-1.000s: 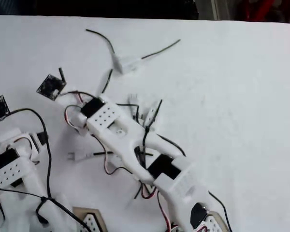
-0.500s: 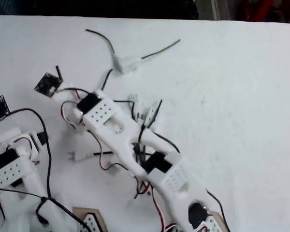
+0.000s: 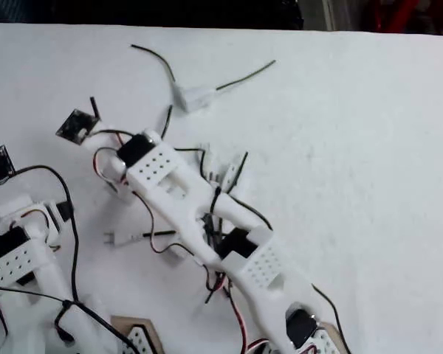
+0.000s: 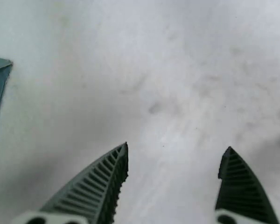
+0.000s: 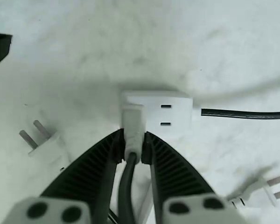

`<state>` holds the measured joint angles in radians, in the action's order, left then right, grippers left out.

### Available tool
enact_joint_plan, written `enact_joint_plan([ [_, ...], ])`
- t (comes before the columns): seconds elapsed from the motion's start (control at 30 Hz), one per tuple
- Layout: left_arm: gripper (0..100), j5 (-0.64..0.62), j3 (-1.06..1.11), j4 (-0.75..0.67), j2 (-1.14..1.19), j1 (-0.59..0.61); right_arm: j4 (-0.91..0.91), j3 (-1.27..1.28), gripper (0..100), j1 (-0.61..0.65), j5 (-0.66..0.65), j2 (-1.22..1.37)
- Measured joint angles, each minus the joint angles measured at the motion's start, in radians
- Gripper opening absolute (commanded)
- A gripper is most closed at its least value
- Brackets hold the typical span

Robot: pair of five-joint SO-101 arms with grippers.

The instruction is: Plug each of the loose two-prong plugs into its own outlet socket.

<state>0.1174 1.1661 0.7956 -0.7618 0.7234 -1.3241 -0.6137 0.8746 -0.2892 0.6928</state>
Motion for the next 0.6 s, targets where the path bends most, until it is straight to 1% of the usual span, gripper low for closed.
enact_joint_plan([
  [0.17, 31, 0.000, 0.000, 0.000, 0.000, 0.000, -0.023, -0.020, 1.6, -0.006, 0.002, 0.028],
  [0.4, 31, 0.000, 0.000, 0.000, 0.000, 0.000, -0.175, -0.126, 1.6, -0.014, -0.011, 0.054],
  [0.6, 31, 0.000, 0.000, 0.000, 0.000, 0.000, -0.178, -0.170, 1.6, -0.014, -0.011, 0.129],
])
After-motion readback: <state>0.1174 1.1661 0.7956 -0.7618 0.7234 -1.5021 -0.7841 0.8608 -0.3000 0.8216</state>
